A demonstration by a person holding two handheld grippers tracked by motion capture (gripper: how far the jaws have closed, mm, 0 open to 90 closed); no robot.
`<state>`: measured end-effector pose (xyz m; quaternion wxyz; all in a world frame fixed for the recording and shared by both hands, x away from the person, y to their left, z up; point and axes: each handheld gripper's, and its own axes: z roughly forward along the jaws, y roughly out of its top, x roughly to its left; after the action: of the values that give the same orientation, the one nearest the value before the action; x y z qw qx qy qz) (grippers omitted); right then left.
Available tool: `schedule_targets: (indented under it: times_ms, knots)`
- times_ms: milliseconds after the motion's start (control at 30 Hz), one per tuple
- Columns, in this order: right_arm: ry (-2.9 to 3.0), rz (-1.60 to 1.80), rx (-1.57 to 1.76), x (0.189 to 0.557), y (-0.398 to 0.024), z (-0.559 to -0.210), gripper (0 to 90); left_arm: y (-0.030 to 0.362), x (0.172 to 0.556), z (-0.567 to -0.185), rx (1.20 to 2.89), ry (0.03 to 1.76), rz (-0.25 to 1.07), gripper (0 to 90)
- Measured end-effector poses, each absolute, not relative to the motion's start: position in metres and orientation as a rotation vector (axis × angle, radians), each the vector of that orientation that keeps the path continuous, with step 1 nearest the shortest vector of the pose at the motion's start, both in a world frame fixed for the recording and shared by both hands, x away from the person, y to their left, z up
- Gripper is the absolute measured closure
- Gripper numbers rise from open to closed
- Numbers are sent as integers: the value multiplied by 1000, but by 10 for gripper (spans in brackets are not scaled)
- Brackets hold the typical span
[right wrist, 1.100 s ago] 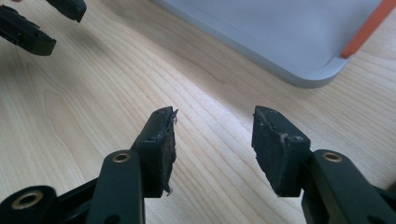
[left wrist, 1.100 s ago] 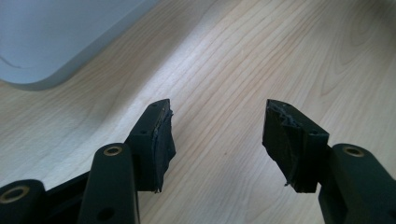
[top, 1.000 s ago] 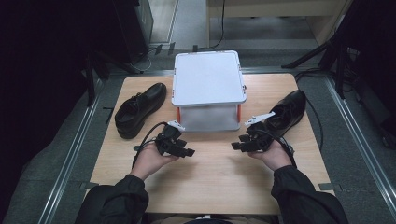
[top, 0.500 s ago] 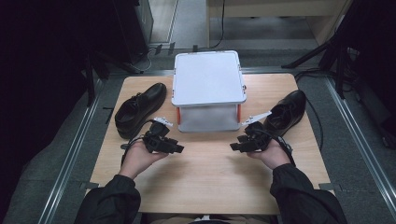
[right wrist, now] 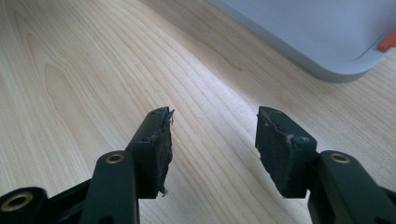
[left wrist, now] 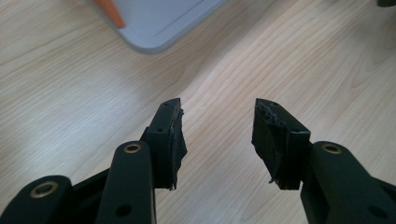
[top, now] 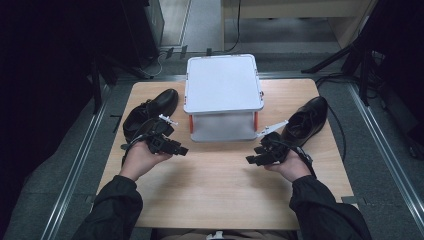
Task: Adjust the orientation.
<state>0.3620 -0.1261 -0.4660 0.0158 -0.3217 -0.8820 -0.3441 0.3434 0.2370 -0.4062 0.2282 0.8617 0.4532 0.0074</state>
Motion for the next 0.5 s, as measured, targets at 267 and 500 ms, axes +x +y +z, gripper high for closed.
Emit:
schedule_targets:
  times_ms: [267, 500]
  knots:
    - [-2748, -1055, -965, 361, -123, -468, 455, 250, 353, -391, 2393, 1290, 54, 521]
    - [-2761, -1050, -964, 361, -123, -468, 455, 265, 362, -379, 2399, 1335, 53, 541]
